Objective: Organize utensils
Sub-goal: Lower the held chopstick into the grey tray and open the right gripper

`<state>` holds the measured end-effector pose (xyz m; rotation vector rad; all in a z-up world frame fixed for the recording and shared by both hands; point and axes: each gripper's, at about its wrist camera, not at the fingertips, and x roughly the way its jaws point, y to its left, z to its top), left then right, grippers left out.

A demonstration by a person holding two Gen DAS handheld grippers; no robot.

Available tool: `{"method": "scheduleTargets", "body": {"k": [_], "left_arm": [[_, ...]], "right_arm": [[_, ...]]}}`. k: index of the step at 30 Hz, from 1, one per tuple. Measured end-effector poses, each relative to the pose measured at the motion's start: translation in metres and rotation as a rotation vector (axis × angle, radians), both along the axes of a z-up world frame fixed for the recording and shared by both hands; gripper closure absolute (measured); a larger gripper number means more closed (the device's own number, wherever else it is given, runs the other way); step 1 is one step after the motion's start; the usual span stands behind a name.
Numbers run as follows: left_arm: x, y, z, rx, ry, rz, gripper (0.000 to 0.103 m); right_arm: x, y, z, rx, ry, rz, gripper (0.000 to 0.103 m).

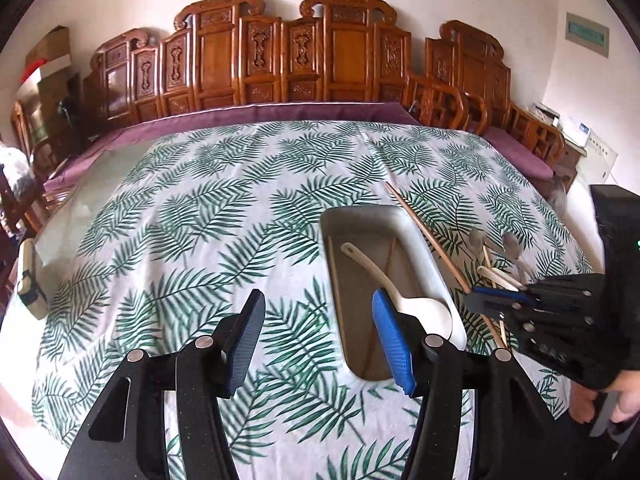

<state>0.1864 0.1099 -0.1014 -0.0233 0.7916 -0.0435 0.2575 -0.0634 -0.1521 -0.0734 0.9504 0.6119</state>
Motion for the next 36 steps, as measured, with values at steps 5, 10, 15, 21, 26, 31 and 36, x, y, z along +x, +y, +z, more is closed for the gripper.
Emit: {"method": "scheduleTargets", "body": {"k": [5,10,15,21,26,31,36], "left_arm": [[-0.012,0.01,0.004,0.003,-0.039,0.018,0.036],[-0.022,0.015,0.007,0.007,-0.082,0.018,0.022],[-0.027,0.022,0.01,-0.011,-0.115,0.023,0.014],[-0.03,0.024,0.008,0.003,-0.118,0.019,0.013],[-0.032,0.026,0.009,-0.008,-0.122,0.018,0.013],[-0.032,0.024,0.009,-0.009,-0.118,0.012,0.013],[-0.035,0.019,0.01,-0.005,-0.122,0.0,0.013]], "right_arm": [[0.011,0.013,-0.003,0.014,0.019,-0.016,0.097],[0.022,0.023,-0.007,0.023,0.038,-0.038,0.097],[0.031,0.028,-0.012,0.032,0.058,-0.061,0.097],[0.038,0.033,-0.019,0.044,0.086,-0.082,0.097],[0.038,0.041,-0.021,0.045,0.094,-0.078,0.096],[0.034,0.042,-0.019,0.04,0.091,-0.065,0.096],[0.029,0.033,-0.013,0.033,0.075,-0.067,0.096]]}}
